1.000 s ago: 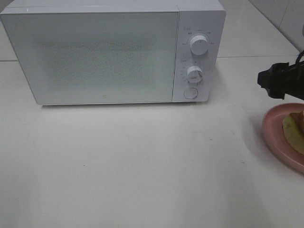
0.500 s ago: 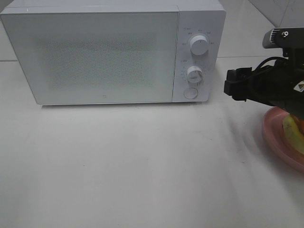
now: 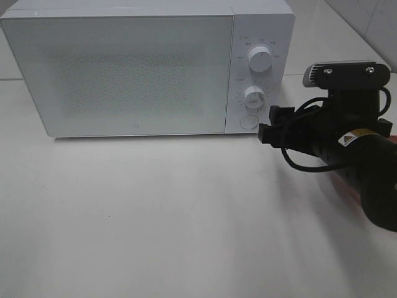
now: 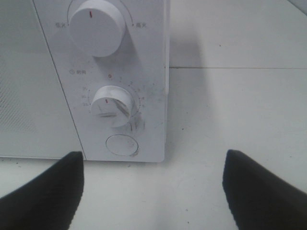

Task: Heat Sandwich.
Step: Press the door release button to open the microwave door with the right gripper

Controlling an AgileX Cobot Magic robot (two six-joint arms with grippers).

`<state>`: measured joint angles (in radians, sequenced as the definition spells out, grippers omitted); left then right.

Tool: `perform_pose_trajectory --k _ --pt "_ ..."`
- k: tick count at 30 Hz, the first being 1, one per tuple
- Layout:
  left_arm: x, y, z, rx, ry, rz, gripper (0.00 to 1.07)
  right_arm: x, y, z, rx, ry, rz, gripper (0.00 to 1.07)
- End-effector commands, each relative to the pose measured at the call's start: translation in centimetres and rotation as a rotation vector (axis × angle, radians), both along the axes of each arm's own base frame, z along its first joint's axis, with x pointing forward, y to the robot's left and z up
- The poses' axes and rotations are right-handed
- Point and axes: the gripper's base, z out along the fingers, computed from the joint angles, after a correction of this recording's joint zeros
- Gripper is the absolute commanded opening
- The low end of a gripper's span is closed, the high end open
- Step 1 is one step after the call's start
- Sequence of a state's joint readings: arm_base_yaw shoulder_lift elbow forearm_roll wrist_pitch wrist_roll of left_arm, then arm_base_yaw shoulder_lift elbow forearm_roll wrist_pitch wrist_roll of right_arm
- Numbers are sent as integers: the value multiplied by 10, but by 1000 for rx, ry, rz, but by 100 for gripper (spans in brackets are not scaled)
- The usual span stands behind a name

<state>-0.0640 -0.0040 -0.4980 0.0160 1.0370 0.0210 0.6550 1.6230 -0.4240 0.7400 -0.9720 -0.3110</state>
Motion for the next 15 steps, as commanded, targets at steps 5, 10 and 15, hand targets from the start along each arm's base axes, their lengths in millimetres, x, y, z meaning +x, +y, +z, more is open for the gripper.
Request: perform_pose_trajectory --k 5,10,15 --pt "-3 0 -1 -6 -32 -2 89 -9 14 -5 -5 -12 -3 76" --pt "-3 0 -1 -6 -32 -2 89 -15 21 -5 6 -15 3 76" --pt "-3 0 -1 -6 -32 -2 89 -17 23 -6 11 -5 11 76"
